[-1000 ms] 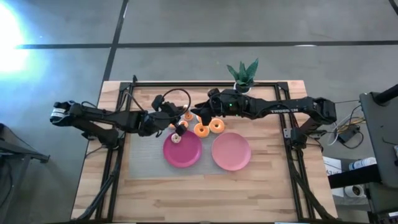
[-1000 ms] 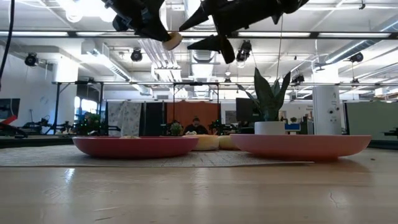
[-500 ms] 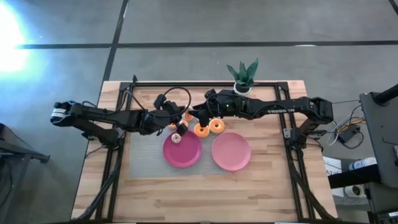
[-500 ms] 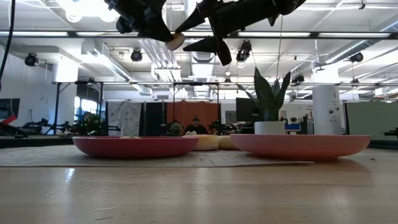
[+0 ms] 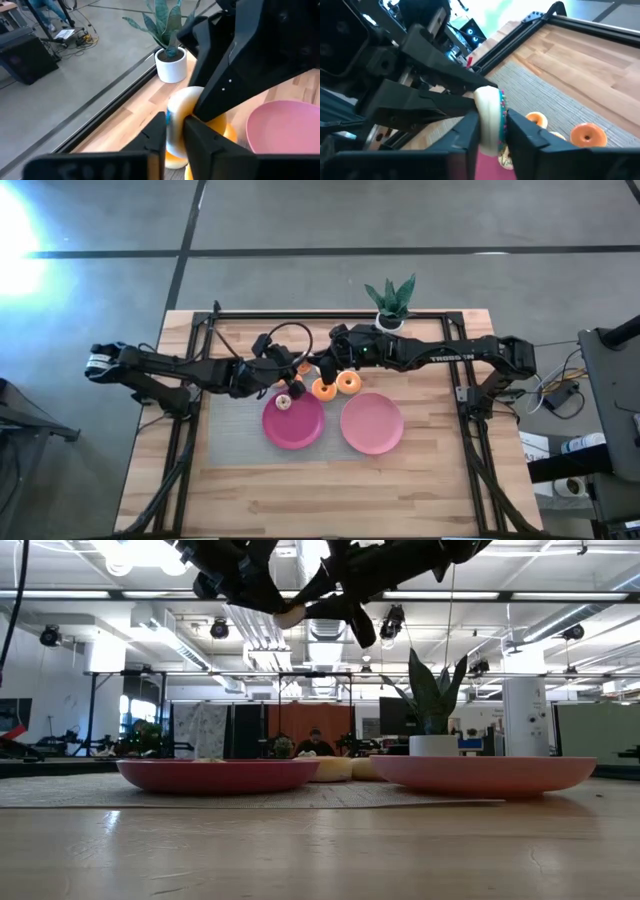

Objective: Pick & Place donuts
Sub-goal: Put the small blue donut on the dark pink plate

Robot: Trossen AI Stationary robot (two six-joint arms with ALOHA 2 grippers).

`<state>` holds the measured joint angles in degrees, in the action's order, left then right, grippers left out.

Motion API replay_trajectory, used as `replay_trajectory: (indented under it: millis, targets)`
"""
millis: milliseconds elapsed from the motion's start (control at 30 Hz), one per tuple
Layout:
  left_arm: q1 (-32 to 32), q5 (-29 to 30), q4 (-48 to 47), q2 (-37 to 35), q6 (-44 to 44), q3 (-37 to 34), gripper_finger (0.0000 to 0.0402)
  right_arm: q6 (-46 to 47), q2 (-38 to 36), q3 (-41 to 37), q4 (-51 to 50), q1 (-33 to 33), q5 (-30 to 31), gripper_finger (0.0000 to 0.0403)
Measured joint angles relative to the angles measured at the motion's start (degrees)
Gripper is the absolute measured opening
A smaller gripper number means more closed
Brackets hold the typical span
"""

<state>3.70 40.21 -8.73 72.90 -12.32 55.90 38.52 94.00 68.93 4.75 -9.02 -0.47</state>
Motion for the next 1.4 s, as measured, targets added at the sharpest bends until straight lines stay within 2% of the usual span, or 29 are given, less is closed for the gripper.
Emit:
replay_trajectory:
  millis: [133, 233, 433, 533, 667, 867, 1033, 1167, 1233, 1367, 1400]
  targets:
    - [0.0, 0.4, -0.2, -0.4, 0.0, 0.3, 0.0086, 0.0, -0.1, 0.0, -0.3, 0.0, 0.0, 0.0018]
    - [0.0, 0.4, -1.8, -0.8, -1.3, 0.3, 0.0107, -0.5, -0.1, -0.1, -0.4, 0.0, 0.5, 0.0015]
    - [0.1, -0.2, -13.4, -3.2, -7.5, 0.3, 0.0119, -3.7, -0.1, -0.1, -0.4, 0.0, 2.2, 0.0014]
    - [0.1, -0.2, -19.2, -6.1, -11.8, 0.2, 0.0120, -9.2, -0.1, 0.0, -1.7, 0.2, 2.1, 0.0013]
    - [0.4, -0.5, -24.0, -12.2, -17.5, 0.2, 0.0120, -19.5, 0.3, 0.7, -10.0, 2.7, 2.2, 0.0013]
    - [0.6, -1.3, -26.7, -20.1, -22.6, 0.1, 0.0120, -29.1, 5.2, 2.5, -15.5, 6.3, 3.7, 0.0013]
    - [0.6, -2.3, -27.6, -22.3, -24.1, 0.1, 0.0120, -34.1, 12.1, 6.8, -17.8, 8.1, 4.0, 0.0013]
    - [0.7, -3.3, -29.6, -23.1, -24.5, 0.0, 0.0120, -42.3, 18.4, 12.6, -20.7, 10.5, 4.3, 0.0013]
    - [0.7, -3.7, -31.4, -23.3, -24.7, 0.0, 0.0120, -46.8, 21.7, 15.9, -21.7, 12.0, 8.0, 0.0013]
    - [0.8, -3.8, -32.8, -23.5, -24.9, 0.0, 0.0120, -52.8, 27.0, 20.8, -23.9, 13.8, 25.0, 0.0013]
    - [0.9, -3.7, -32.9, -23.6, -25.0, 0.0, 0.0120, -53.3, 28.0, 21.8, -24.5, 13.9, 27.1, 0.0013]
